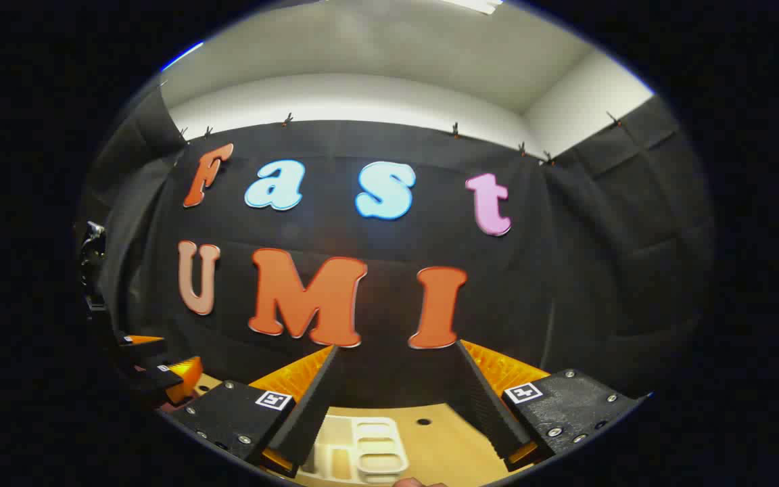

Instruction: Open the schoolbag, grab two books from the bookshelf and put them into the schoolbag.

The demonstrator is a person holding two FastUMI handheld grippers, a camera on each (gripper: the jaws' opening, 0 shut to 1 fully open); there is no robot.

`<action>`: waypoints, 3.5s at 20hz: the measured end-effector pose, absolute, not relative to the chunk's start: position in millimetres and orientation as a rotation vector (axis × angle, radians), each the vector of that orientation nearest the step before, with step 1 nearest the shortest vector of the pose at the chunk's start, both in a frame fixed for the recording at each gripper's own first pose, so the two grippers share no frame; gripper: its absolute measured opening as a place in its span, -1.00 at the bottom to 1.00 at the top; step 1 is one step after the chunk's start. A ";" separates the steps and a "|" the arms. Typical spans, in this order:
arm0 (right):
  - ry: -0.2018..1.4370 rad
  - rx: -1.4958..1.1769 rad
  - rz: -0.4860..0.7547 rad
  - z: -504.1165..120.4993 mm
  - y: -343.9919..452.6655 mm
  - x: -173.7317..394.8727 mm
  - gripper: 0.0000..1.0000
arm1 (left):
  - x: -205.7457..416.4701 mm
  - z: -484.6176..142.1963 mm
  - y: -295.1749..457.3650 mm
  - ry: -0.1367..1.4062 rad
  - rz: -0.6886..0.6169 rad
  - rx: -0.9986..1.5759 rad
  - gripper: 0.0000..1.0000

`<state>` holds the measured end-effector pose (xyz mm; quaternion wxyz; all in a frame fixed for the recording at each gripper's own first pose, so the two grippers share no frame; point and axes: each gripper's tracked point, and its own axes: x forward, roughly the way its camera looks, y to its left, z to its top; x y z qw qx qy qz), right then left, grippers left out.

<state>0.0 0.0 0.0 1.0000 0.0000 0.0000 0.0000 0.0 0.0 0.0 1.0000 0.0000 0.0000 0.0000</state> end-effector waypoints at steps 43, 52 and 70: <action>0.107 0.016 0.159 -84.1 95.6 26.0 0.96 | -2.3 3.4 27.5 -0.064 0.079 0.031 0.92; 0.112 -0.001 0.167 -92.0 99.8 28.5 0.96 | -6.8 -5.0 37.3 -0.042 0.068 0.107 0.94; 0.192 -0.057 0.146 -133.0 94.2 33.5 0.97 | -93.3 -194.6 109.0 0.597 -0.059 0.738 0.95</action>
